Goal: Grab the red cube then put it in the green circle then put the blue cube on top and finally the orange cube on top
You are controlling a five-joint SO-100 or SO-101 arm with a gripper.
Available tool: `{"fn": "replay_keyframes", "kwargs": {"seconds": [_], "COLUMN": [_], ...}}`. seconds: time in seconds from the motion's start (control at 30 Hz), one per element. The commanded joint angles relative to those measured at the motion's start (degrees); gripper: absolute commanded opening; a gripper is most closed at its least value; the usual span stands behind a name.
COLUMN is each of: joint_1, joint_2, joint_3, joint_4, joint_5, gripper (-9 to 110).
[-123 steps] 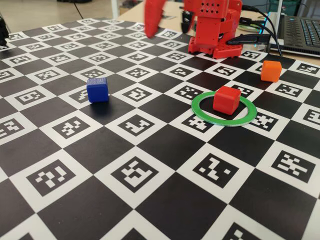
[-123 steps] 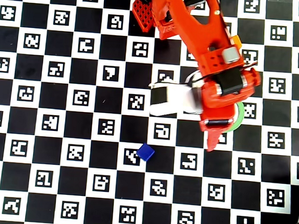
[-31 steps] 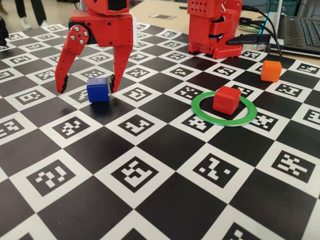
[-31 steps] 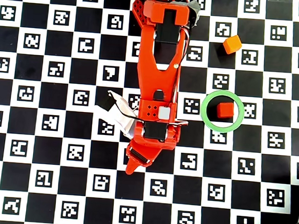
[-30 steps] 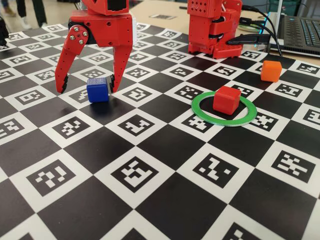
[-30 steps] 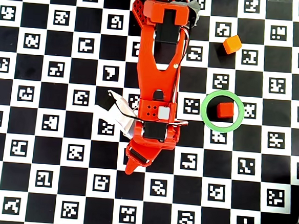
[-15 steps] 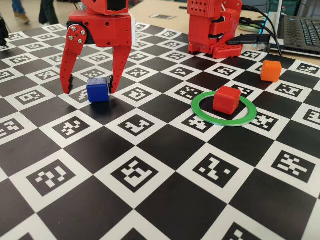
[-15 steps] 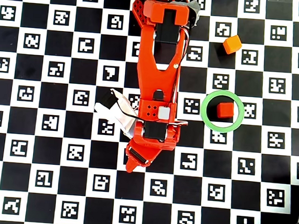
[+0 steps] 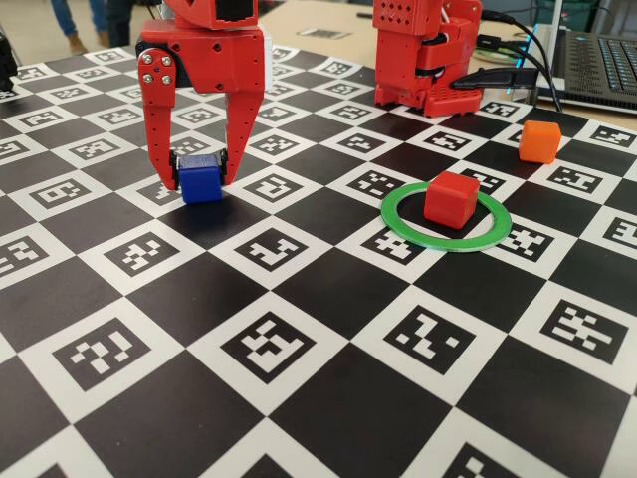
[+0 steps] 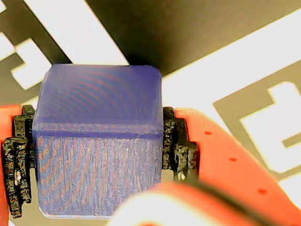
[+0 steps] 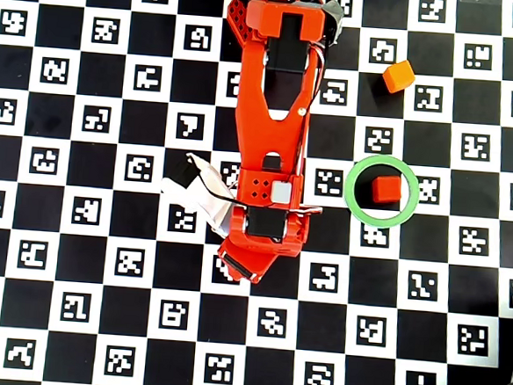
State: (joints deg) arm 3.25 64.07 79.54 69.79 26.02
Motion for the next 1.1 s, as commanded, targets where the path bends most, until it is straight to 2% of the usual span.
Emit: {"fn": "replay_keyframes", "kwargs": {"seconds": [0.0, 0.3, 0.47, 0.8, 1.07], "joint_1": [0.88, -2.55, -7.38, -24.08, -35.16], "joint_2": [10.28, 24.61, 29.27, 34.98, 33.84], "joint_3": [-3.52, -6.15, -6.94, 4.04, 11.78], "joint_4": [4.22, 19.86, 27.07, 23.99, 14.41], "joint_5": [-2.81, -11.78, -10.81, -3.34, 4.75], "gripper": [12, 11, 12, 12, 12]}}
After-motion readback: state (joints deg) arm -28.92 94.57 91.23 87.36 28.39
